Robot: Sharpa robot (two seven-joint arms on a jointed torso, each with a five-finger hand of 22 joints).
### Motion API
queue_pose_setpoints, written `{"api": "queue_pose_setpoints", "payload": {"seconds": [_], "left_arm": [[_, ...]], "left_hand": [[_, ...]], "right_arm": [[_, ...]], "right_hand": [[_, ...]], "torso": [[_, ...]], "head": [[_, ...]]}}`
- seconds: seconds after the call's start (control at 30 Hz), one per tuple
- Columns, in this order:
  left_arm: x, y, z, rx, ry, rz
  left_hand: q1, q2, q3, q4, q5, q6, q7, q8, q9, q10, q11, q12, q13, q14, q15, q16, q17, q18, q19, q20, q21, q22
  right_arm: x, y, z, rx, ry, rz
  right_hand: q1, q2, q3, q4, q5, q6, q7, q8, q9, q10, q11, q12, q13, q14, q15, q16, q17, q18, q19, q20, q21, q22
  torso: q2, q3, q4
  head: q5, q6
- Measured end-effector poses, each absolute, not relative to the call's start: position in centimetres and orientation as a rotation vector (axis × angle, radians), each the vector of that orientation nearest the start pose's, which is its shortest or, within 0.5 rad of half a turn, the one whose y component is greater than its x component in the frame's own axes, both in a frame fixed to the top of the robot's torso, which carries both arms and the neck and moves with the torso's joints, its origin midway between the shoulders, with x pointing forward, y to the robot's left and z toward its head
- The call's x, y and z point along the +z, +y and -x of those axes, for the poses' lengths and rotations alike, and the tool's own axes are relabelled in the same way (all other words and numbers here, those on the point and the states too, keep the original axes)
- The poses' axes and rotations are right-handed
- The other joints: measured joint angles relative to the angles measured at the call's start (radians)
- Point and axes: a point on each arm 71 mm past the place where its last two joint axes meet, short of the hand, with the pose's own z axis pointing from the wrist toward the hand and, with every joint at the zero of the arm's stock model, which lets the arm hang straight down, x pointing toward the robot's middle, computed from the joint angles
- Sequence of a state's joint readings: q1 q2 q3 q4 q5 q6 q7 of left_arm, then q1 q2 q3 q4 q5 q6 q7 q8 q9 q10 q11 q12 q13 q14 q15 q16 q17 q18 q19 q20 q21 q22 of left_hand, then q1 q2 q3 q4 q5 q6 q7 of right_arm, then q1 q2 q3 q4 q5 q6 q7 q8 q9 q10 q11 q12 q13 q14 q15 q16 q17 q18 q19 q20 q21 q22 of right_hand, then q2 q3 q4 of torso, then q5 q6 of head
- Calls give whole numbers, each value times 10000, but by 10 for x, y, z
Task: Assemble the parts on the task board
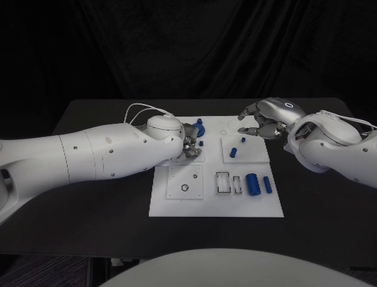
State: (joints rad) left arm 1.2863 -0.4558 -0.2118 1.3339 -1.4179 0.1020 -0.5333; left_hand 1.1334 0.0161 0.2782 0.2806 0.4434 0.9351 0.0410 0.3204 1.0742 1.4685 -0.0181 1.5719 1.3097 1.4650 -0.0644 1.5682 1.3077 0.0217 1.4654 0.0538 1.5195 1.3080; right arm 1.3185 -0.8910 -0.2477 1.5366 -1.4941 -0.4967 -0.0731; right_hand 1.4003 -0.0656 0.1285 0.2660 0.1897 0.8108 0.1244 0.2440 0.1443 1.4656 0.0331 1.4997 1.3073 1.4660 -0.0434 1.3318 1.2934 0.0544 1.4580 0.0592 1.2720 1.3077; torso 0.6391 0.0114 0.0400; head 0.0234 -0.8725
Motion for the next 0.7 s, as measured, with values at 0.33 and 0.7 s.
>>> {"api": "queue_pose_setpoints", "payload": {"seconds": [0.33, 0.7], "left_arm": [[-236, 85, -492, -2672, 21143, -3442], [-234, 101, -489, -2795, 20903, -3014]], "left_hand": [[-727, -890, 2622, -784, -597, 341, -109, 78, 877, -36, -106, 0, 0, -4, -77, 0, -1, 0, 21, -96, 1, -1], [-1343, -1282, 3867, -1371, -1111, 552, -194, 338, 1703, -2, -213, 0, 0, -17, -162, 0, -2, 1, 0, -216, 1, -2]], "right_arm": [[-189, -224, -475, 5733, 15601, 2383], [-189, -228, -475, 5628, 15643, 2318]], "right_hand": [[0, 0, 0, 0, 38, 34, 34, 0, -8, 0, -1, 0, 0, 0, -1, 0, -12, 1, 0, 0, 0, -1], [-1, -1, 0, 0, 37, 34, 35, 0, -7, -1, -2, 0, 0, 0, -1, -39, -44, 1, 0, 0, -61, -2]], "torso": [[5, -3, -1], [5, -5, 6]], "head": [[22, 0], [20, 0]]}}
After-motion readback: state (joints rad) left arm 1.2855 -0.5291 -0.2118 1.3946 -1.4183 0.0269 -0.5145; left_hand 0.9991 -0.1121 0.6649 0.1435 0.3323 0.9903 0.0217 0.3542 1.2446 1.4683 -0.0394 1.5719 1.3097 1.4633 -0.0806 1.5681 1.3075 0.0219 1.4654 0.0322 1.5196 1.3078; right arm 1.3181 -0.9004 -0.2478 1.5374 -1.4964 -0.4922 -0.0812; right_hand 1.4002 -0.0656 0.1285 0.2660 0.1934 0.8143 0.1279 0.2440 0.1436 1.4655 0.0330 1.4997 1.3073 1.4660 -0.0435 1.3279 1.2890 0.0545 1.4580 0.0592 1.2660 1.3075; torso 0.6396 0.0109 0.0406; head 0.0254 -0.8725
